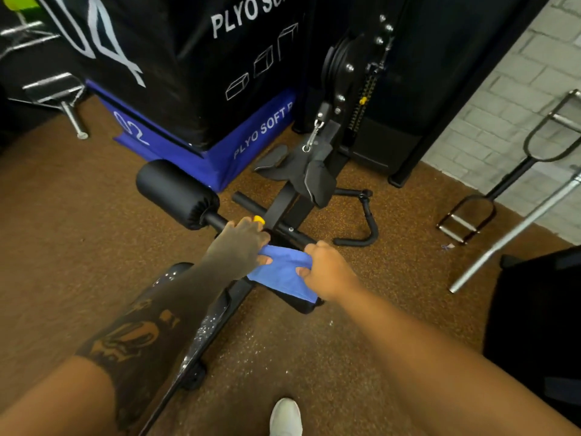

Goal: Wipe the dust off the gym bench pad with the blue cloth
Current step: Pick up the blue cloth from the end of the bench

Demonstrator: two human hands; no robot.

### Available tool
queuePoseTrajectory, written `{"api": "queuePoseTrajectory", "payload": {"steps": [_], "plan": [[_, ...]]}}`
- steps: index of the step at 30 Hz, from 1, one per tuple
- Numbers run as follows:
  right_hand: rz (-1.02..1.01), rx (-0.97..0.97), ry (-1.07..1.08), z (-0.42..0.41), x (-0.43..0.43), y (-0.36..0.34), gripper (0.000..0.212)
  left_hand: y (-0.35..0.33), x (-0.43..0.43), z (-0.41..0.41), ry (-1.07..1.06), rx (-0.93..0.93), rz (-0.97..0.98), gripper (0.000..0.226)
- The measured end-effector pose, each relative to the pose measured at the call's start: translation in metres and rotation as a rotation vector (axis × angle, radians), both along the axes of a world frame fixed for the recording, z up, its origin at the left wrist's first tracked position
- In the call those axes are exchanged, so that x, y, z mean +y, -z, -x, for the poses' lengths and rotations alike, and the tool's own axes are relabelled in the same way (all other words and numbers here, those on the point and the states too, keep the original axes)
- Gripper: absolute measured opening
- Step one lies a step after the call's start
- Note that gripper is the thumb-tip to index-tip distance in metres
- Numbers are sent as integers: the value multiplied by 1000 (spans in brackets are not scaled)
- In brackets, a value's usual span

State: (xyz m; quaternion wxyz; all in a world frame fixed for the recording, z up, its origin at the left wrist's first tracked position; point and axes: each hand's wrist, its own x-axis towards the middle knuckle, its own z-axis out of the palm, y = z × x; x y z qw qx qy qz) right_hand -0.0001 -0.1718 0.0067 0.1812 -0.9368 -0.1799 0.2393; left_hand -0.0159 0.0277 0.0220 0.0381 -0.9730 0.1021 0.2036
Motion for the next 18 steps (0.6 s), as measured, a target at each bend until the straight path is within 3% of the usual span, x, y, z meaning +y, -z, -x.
{"api": "queuePoseTrajectory", "payload": {"steps": [5,11,15,18], "plan": [[-208,80,13,2,28,-22,14,3,36,54,-374,31,344,41],[-320,90,-94,30,95,-48,16,20,56,132,-828,-25,681,32],[-298,59,-186,45,141,-36,26,46,55,171,-1059,-116,838,21],[-191,6,-376,48,172,-16,26,70,52,186,-1273,-148,918,23]]}}
